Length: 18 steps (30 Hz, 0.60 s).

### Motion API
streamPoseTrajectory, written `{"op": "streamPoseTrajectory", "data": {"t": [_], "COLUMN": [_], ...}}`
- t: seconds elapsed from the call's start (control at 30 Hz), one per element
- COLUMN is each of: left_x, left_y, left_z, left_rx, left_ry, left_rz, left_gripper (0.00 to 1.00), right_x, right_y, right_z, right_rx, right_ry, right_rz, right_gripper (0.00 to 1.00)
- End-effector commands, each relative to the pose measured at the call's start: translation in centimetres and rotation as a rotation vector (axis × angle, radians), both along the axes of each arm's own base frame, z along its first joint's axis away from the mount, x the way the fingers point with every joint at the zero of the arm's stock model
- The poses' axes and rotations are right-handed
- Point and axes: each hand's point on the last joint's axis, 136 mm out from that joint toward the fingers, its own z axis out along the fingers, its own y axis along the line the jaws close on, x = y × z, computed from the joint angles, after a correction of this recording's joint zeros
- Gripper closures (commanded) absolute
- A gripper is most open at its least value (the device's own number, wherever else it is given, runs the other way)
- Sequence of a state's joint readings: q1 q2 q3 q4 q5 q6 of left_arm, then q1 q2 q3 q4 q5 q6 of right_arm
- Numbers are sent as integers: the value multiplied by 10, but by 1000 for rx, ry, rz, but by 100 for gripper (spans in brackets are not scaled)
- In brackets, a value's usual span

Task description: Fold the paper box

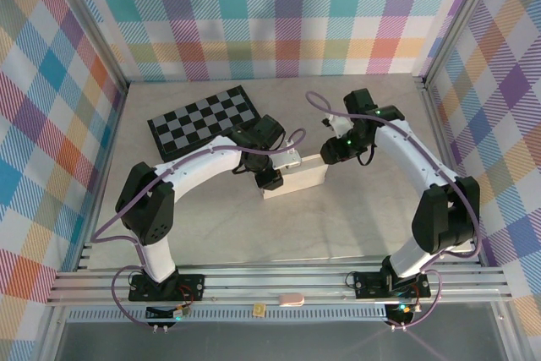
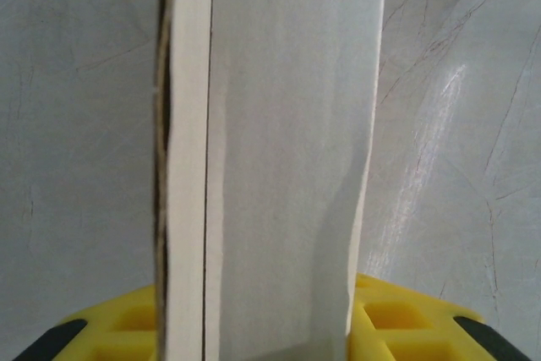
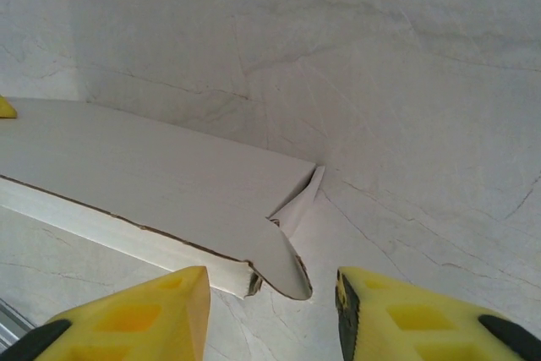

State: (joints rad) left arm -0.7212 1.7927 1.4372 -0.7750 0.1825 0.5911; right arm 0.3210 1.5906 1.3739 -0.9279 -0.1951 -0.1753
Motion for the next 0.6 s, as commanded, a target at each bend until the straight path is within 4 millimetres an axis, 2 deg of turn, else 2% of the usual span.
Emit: {"op": "streamPoseTrajectory", "data": {"t": [0.0,0.3,0.57], "left_x": [0,2,3], "left_y": [2,1,1], "left_z": [-11,-10,-10], "left_rx": [18,18,20], "left_ry": [37,34,30], "left_rz": [2,3,4], "left_gripper": [65,65,65], "right_x": [2,3,3], "right_y": [7,4,2], "right_z": [6,8,9], "right_rx": [19,-1,-39], "right_ry": [-9,-17,-26], "right_rz": [36,28,23], "right_gripper": [61,74,79]}}
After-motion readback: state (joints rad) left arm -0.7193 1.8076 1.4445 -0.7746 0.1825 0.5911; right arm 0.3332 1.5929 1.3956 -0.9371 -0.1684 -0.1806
